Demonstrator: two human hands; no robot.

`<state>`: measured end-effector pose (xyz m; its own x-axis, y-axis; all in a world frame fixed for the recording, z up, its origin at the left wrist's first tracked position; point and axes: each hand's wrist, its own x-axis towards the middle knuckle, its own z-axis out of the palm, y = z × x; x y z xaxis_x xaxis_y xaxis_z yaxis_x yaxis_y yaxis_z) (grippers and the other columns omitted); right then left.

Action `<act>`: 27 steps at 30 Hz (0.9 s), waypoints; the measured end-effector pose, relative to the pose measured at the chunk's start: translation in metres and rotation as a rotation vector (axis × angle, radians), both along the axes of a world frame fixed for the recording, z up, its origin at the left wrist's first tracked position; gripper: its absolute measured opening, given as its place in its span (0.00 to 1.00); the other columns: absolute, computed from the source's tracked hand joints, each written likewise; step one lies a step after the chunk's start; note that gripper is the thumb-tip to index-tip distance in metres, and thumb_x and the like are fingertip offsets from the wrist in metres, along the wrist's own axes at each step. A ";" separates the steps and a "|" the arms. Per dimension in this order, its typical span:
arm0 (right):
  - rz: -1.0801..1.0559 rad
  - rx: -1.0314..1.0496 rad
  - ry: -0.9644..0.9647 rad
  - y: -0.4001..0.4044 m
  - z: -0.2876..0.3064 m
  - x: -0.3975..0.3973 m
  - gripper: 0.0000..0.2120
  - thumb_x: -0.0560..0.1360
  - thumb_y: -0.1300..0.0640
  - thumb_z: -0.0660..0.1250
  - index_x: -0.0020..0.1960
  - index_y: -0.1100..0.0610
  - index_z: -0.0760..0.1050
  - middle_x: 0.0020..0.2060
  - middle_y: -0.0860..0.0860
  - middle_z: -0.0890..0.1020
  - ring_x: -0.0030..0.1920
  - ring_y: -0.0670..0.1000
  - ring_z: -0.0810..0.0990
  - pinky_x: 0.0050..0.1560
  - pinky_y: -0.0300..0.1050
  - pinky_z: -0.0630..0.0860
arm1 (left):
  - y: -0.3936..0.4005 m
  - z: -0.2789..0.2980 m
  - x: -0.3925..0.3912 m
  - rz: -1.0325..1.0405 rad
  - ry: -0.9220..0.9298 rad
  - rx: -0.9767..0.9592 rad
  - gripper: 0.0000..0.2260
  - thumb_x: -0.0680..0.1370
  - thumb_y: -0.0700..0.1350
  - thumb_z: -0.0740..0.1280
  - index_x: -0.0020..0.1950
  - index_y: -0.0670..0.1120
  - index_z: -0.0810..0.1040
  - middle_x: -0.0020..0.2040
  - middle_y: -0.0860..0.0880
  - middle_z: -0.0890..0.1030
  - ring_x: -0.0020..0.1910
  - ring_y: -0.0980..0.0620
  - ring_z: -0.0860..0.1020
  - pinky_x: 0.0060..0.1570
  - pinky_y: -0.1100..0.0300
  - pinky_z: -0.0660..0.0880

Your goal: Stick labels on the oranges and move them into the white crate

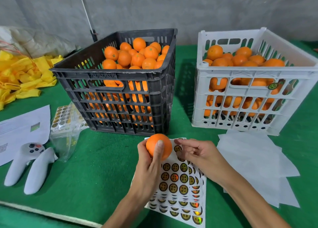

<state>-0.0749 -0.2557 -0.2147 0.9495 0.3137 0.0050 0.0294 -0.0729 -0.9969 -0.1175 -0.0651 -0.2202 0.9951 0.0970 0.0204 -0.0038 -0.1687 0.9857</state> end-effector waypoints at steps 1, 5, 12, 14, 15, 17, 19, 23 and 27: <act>-0.010 -0.007 -0.022 0.000 -0.001 -0.001 0.18 0.76 0.64 0.73 0.61 0.45 0.83 0.38 0.61 0.77 0.39 0.56 0.75 0.65 0.42 0.75 | -0.003 -0.001 0.000 0.003 0.021 -0.011 0.20 0.78 0.67 0.57 0.64 0.57 0.67 0.57 0.54 0.78 0.50 0.71 0.78 0.45 0.79 0.71; -0.016 -0.031 -0.134 -0.001 0.002 -0.002 0.14 0.77 0.62 0.72 0.58 0.47 0.85 0.31 0.60 0.66 0.30 0.42 0.71 0.45 0.27 0.73 | -0.008 -0.007 -0.003 0.048 0.055 -0.015 0.22 0.77 0.68 0.56 0.63 0.55 0.68 0.56 0.53 0.79 0.48 0.71 0.78 0.44 0.79 0.71; -0.016 -0.100 -0.202 -0.003 0.002 -0.001 0.12 0.79 0.63 0.71 0.56 0.48 0.85 0.30 0.58 0.65 0.28 0.41 0.70 0.46 0.26 0.72 | -0.007 -0.011 -0.004 0.070 0.034 0.008 0.24 0.77 0.69 0.55 0.66 0.56 0.67 0.57 0.53 0.79 0.50 0.70 0.78 0.44 0.79 0.71; -0.023 -0.134 -0.179 -0.005 0.001 0.000 0.11 0.78 0.60 0.72 0.54 0.45 0.85 0.31 0.63 0.69 0.30 0.45 0.70 0.44 0.27 0.71 | -0.008 -0.011 -0.005 0.073 0.022 0.012 0.25 0.76 0.69 0.55 0.66 0.55 0.67 0.58 0.53 0.78 0.51 0.70 0.78 0.46 0.78 0.71; -0.031 -0.151 -0.163 -0.006 0.000 0.001 0.10 0.78 0.58 0.72 0.54 0.45 0.85 0.33 0.64 0.71 0.31 0.47 0.70 0.42 0.28 0.71 | -0.008 -0.011 -0.005 0.074 0.019 0.009 0.24 0.76 0.69 0.55 0.65 0.55 0.67 0.58 0.53 0.78 0.50 0.70 0.78 0.46 0.78 0.71; -0.046 -0.178 -0.137 -0.006 -0.002 0.002 0.08 0.78 0.57 0.73 0.54 0.45 0.84 0.35 0.65 0.77 0.33 0.49 0.72 0.41 0.31 0.72 | -0.010 -0.011 -0.006 0.079 0.012 0.001 0.23 0.76 0.68 0.55 0.63 0.55 0.67 0.56 0.52 0.78 0.49 0.70 0.78 0.46 0.77 0.72; -0.051 -0.184 -0.119 -0.007 -0.004 0.002 0.09 0.78 0.57 0.73 0.54 0.45 0.84 0.38 0.65 0.79 0.35 0.50 0.74 0.42 0.36 0.75 | -0.010 -0.010 -0.006 0.083 0.009 0.001 0.23 0.76 0.68 0.55 0.63 0.55 0.67 0.56 0.52 0.78 0.48 0.70 0.78 0.46 0.77 0.72; -0.056 -0.195 -0.096 -0.007 -0.007 0.003 0.10 0.78 0.58 0.73 0.56 0.45 0.83 0.36 0.62 0.78 0.35 0.51 0.74 0.42 0.40 0.75 | -0.010 -0.010 -0.006 0.086 0.007 -0.002 0.22 0.77 0.67 0.56 0.62 0.55 0.67 0.57 0.53 0.78 0.49 0.70 0.78 0.46 0.77 0.72; -0.079 -0.194 -0.068 -0.007 -0.010 0.004 0.14 0.77 0.57 0.74 0.61 0.48 0.82 0.36 0.51 0.77 0.36 0.47 0.75 0.42 0.39 0.75 | -0.010 -0.011 -0.006 0.087 0.008 0.001 0.20 0.77 0.67 0.56 0.62 0.56 0.68 0.58 0.52 0.78 0.50 0.69 0.78 0.47 0.77 0.72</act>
